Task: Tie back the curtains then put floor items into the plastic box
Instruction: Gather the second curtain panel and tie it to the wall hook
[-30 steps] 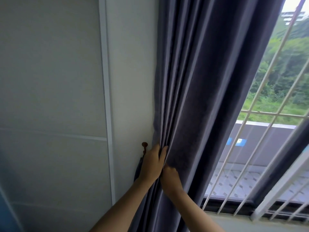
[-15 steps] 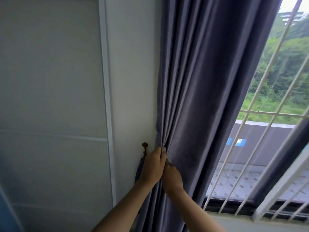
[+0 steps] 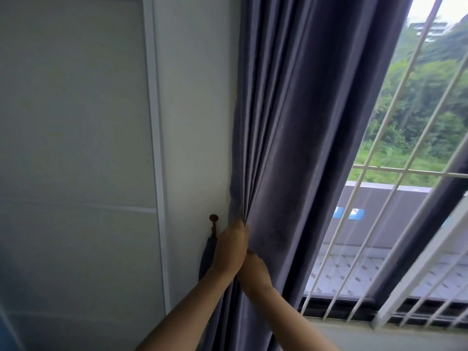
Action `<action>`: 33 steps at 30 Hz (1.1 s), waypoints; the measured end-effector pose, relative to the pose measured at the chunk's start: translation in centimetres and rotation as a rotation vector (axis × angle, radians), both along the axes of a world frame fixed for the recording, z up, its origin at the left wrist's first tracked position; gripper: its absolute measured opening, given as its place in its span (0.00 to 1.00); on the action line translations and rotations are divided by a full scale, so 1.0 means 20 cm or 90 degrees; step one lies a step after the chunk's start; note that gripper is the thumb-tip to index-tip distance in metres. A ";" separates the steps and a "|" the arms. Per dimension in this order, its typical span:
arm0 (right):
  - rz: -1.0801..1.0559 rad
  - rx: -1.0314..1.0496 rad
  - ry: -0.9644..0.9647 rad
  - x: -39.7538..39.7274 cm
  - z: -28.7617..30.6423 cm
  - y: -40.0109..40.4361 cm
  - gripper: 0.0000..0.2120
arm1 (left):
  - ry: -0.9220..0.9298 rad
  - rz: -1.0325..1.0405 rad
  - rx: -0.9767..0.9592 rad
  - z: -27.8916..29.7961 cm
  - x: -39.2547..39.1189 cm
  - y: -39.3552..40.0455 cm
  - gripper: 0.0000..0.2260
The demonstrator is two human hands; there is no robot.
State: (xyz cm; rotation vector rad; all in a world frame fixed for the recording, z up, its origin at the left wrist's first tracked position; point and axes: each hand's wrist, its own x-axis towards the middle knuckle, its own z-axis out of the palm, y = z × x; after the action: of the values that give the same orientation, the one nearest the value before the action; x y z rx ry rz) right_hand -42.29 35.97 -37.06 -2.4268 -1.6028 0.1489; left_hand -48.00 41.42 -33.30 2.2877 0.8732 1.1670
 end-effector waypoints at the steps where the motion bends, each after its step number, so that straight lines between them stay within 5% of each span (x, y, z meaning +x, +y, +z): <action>1: 0.028 -0.044 0.009 0.01 0.01 -0.02 0.16 | 0.017 0.014 0.008 0.00 0.00 0.01 0.15; 4: 0.072 -0.060 0.015 0.06 0.14 -0.11 0.27 | -0.014 0.014 0.021 0.03 -0.02 0.01 0.13; 9: -0.018 0.735 -0.092 0.20 0.68 -0.28 0.21 | -0.081 0.001 0.014 0.04 -0.06 0.01 0.12; 11: -0.061 0.836 -0.047 0.32 0.85 -0.29 0.23 | -0.096 0.003 0.008 0.03 -0.04 0.02 0.13; 14: -0.107 0.773 0.111 0.46 0.93 -0.24 0.32 | -0.111 0.025 0.007 0.02 -0.03 0.02 0.12; 17: -0.165 0.607 0.183 0.49 0.82 -0.19 0.29 | -0.120 0.050 0.020 0.01 -0.02 0.01 0.12; 28: -0.100 0.134 0.158 0.16 -0.01 -0.11 0.29 | -0.126 0.086 0.025 -0.03 0.01 -0.02 0.12; 33: -0.053 0.113 0.099 0.04 -0.09 -0.04 0.10 | -0.121 0.070 -0.024 -0.02 0.01 -0.05 0.15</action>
State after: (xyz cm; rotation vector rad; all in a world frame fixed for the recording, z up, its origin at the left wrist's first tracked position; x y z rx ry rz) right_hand -41.54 35.25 -38.95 -2.2815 -1.3853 0.1686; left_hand -47.76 40.32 -33.64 2.0805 0.9486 1.3787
